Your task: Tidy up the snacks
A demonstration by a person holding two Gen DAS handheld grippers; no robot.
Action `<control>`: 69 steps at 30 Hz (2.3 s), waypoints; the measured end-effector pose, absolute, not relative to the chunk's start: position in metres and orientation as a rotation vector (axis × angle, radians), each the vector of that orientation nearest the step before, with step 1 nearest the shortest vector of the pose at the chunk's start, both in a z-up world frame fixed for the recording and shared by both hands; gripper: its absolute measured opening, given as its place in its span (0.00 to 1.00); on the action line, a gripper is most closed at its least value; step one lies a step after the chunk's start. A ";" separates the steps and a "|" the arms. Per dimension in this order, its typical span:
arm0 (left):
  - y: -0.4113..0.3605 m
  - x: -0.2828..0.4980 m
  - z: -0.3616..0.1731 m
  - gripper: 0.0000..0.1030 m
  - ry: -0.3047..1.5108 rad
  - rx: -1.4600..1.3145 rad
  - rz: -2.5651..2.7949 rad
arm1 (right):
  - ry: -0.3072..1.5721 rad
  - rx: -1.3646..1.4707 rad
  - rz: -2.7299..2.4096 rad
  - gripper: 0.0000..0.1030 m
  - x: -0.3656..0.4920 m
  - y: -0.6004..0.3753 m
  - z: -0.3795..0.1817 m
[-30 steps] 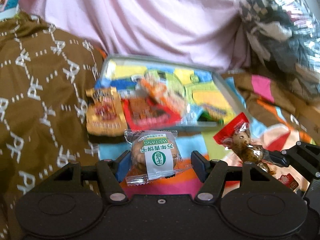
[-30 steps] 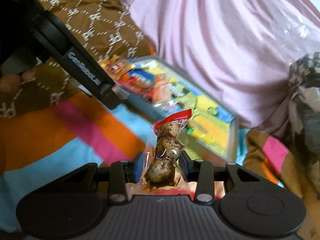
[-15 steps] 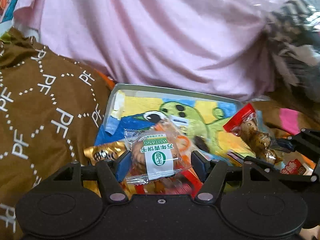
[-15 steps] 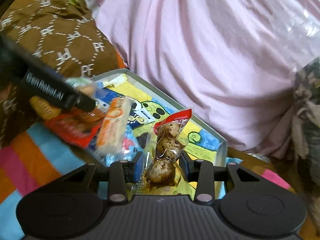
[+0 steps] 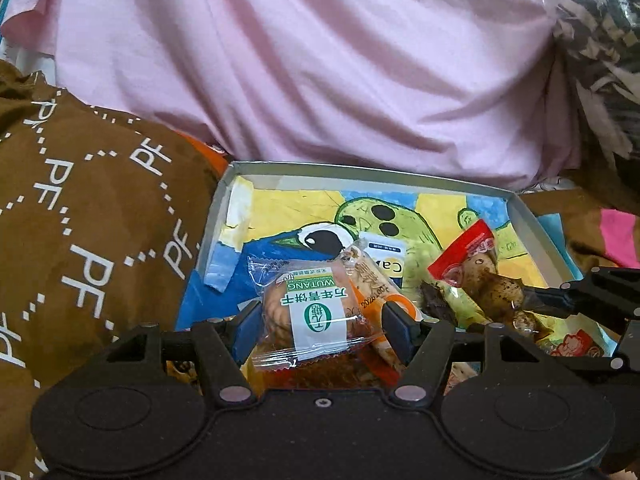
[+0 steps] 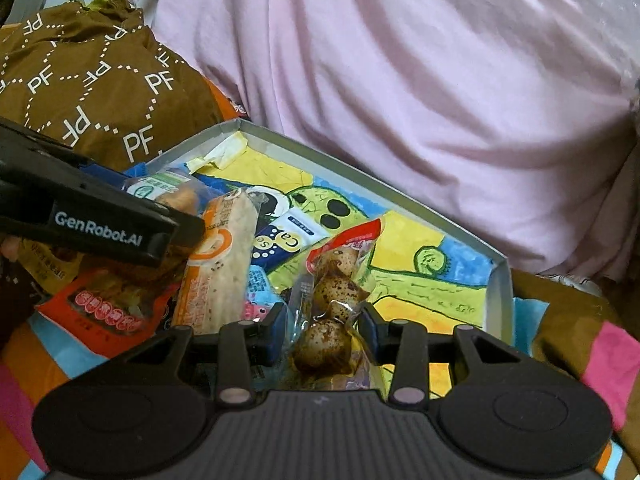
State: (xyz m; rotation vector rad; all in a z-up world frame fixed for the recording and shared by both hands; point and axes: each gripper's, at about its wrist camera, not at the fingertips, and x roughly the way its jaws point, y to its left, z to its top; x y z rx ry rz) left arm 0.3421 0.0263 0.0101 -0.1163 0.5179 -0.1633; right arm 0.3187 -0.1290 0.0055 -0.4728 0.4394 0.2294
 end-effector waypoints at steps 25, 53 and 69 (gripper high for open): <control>0.032 0.270 0.064 0.99 0.417 -0.199 -0.111 | 0.238 -0.217 0.181 0.99 0.246 -0.194 0.058; 0.027 0.086 0.095 0.99 0.268 -0.154 -0.074 | 0.147 -0.006 0.240 1.00 0.085 -0.223 0.085; 0.030 0.050 0.069 0.99 0.294 -0.143 -0.076 | 0.208 0.016 0.232 1.00 0.058 -0.220 0.058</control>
